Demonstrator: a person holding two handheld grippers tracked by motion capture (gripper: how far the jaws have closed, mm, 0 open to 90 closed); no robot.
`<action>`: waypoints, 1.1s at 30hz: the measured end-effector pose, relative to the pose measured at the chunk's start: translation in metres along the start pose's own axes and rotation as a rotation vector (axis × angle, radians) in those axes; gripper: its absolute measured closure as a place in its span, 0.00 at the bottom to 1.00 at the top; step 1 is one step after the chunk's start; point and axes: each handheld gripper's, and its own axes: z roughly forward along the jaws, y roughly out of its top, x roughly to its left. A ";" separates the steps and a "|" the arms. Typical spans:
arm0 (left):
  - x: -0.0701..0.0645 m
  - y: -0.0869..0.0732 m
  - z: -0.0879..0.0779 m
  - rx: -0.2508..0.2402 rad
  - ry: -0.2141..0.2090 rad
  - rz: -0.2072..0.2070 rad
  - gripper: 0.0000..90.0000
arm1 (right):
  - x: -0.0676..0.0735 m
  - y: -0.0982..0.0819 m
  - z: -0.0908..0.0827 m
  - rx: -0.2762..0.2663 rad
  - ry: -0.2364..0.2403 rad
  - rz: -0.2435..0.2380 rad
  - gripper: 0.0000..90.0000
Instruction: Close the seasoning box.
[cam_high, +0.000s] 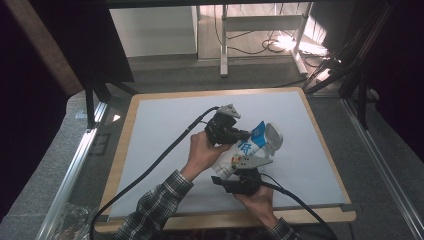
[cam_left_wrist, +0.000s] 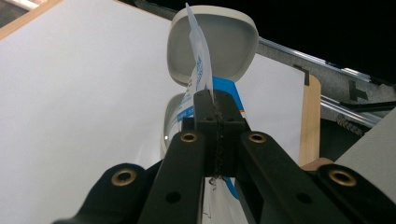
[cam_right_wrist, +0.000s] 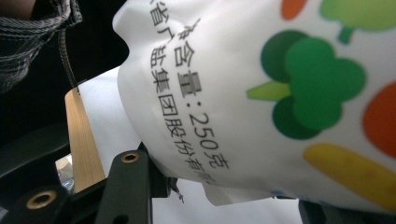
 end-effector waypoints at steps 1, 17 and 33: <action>0.000 0.001 0.000 0.001 0.000 0.002 1.00 | 0.000 0.000 0.000 -0.003 0.001 -0.001 0.59; 0.003 0.002 0.001 0.011 -0.005 -0.015 1.00 | 0.003 0.003 -0.001 -0.005 0.018 0.000 0.59; 0.001 0.011 0.006 0.046 0.004 -0.001 1.00 | 0.002 0.007 -0.004 -0.021 0.029 0.003 0.59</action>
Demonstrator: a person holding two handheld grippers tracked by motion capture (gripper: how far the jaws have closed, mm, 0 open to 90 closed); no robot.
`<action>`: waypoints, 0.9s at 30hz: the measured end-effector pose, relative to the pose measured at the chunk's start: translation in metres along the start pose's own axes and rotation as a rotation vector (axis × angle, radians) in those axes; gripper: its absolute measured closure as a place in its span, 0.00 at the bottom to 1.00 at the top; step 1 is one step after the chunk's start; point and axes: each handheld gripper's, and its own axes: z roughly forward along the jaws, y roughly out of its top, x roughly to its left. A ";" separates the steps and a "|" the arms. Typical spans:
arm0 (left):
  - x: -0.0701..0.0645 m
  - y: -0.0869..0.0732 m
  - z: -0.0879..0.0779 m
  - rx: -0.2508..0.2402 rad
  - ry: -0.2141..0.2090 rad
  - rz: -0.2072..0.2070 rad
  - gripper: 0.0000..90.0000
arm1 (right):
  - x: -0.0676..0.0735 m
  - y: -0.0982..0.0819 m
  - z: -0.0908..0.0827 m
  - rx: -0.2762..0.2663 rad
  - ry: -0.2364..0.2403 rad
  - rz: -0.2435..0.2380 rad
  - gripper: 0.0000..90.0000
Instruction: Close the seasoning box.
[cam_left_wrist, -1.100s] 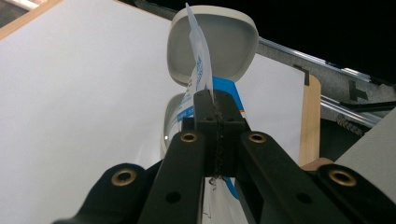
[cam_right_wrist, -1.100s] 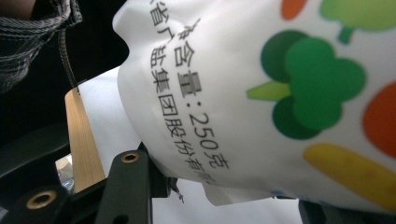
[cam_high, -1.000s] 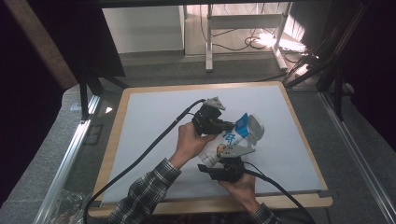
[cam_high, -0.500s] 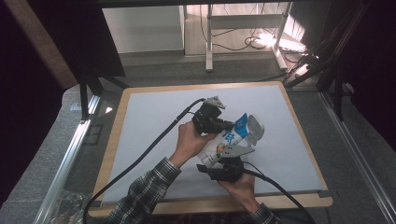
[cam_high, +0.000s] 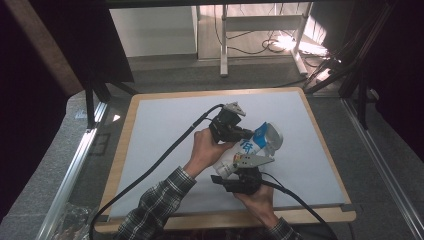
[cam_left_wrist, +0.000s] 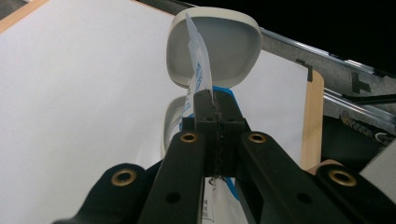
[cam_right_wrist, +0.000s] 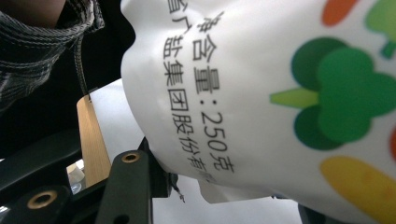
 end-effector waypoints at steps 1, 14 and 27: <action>0.000 0.000 0.000 -0.001 -0.002 -0.001 1.00 | 0.000 0.000 0.000 0.000 0.001 0.000 0.59; 0.003 0.001 0.000 0.001 -0.008 -0.010 1.00 | 0.000 0.002 0.000 -0.007 0.010 0.010 0.59; 0.004 0.001 0.001 0.005 -0.006 -0.016 1.00 | 0.001 0.003 -0.001 -0.010 0.017 0.008 0.59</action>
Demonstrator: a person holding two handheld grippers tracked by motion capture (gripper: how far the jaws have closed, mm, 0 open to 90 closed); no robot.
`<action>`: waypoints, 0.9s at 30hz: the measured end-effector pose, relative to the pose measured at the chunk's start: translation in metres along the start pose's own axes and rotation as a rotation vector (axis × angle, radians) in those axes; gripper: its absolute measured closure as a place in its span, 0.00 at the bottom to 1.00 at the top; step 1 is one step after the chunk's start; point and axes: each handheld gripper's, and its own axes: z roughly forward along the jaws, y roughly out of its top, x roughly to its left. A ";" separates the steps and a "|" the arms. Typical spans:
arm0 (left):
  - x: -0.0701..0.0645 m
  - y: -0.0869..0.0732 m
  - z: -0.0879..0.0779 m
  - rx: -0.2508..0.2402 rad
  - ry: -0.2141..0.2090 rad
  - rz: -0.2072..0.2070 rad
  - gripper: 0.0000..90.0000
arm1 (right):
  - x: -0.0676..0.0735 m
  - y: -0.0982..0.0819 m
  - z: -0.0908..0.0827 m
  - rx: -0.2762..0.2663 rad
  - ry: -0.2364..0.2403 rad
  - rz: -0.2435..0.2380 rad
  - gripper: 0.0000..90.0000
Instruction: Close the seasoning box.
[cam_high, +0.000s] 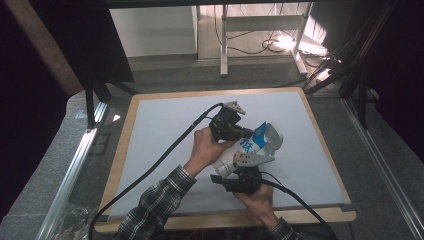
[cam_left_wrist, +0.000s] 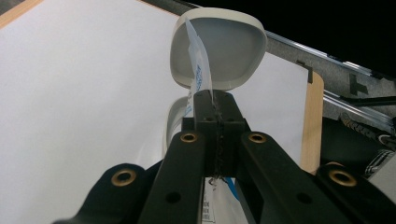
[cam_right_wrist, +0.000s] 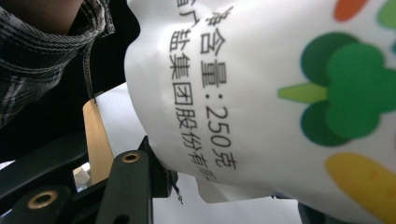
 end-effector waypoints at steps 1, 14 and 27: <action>0.000 0.000 0.000 0.000 0.000 0.000 1.00 | 0.000 0.000 0.000 0.000 0.000 0.000 0.59; -0.003 0.006 0.003 0.027 0.012 0.026 1.00 | -0.001 0.002 -0.002 -0.010 0.005 0.006 0.59; -0.004 0.008 0.005 0.031 0.015 0.017 1.00 | -0.001 0.003 -0.003 -0.014 0.014 0.014 0.59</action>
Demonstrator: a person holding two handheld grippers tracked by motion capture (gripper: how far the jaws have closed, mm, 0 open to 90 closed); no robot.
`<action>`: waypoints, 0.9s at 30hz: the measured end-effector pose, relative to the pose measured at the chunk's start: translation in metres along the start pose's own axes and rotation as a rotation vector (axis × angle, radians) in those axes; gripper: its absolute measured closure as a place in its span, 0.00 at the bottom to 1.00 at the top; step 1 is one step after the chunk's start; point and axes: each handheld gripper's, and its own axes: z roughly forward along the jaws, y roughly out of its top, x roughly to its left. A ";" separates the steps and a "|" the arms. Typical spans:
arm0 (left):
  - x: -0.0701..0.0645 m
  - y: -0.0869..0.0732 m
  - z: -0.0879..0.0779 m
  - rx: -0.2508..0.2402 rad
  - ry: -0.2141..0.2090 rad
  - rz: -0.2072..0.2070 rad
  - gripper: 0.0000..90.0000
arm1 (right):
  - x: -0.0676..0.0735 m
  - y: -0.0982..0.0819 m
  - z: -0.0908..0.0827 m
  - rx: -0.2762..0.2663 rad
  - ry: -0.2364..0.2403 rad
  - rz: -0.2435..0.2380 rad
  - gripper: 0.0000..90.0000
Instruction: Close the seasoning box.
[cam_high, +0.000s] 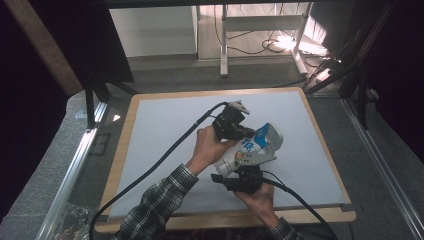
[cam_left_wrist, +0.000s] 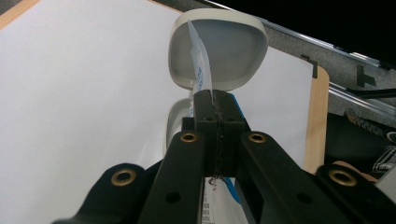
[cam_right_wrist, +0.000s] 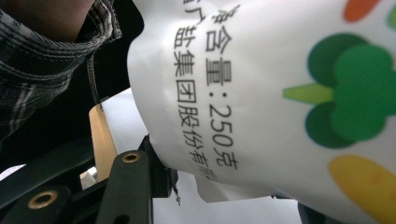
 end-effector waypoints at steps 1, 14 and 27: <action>0.000 0.000 0.000 0.001 0.001 0.000 1.00 | 0.000 0.000 0.000 -0.001 0.001 0.001 0.59; 0.001 0.001 0.000 0.000 -0.006 -0.010 1.00 | 0.001 0.001 -0.001 0.000 0.005 0.010 0.59; 0.002 0.001 0.001 0.005 -0.011 -0.020 1.00 | 0.001 0.002 0.000 -0.001 0.009 0.011 0.59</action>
